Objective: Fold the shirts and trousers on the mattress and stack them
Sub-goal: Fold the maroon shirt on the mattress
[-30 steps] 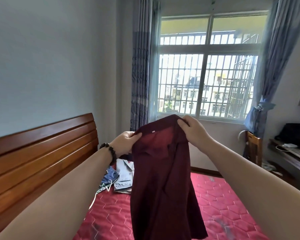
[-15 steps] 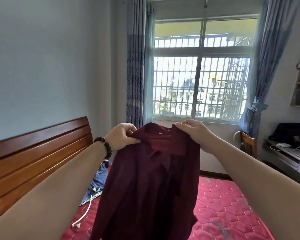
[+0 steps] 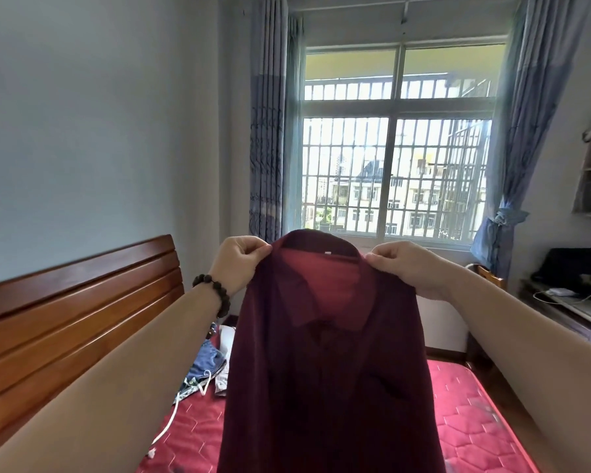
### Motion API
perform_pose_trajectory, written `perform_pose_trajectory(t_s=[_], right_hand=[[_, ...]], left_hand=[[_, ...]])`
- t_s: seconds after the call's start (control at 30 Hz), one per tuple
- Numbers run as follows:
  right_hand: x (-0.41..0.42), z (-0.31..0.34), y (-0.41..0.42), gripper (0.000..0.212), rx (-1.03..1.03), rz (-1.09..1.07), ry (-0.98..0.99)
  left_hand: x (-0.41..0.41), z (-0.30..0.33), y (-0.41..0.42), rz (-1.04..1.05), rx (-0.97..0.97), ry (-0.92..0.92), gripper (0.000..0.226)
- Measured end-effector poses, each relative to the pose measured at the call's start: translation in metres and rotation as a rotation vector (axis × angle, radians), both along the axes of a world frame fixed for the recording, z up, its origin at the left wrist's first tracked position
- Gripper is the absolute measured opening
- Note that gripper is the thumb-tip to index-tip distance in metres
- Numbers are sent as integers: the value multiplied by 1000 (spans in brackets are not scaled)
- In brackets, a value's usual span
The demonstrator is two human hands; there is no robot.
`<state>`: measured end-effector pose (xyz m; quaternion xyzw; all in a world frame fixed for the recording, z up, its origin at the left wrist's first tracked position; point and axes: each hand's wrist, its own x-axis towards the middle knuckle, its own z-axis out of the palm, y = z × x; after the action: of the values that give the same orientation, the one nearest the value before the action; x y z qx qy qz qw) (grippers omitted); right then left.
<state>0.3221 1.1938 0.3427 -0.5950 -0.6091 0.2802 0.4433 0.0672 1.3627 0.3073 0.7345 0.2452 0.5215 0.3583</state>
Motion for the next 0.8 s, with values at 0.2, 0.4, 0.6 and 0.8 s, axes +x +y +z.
perform_pose_trajectory(t_s=[0.2, 0.4, 0.6, 0.8], right_hand=[[11, 11, 3, 6, 7, 67, 35], [11, 12, 2, 27, 134, -46, 14], [16, 6, -2, 30, 141, -143, -34], [18, 8, -3, 25, 153, -121, 1]], left_hand=[[16, -3, -4, -27, -85, 18, 34], [7, 0, -8, -170, 54, 214, 25], [1, 3, -5, -187, 87, 301, 25], [4, 5, -2, 3, 124, 180, 25]])
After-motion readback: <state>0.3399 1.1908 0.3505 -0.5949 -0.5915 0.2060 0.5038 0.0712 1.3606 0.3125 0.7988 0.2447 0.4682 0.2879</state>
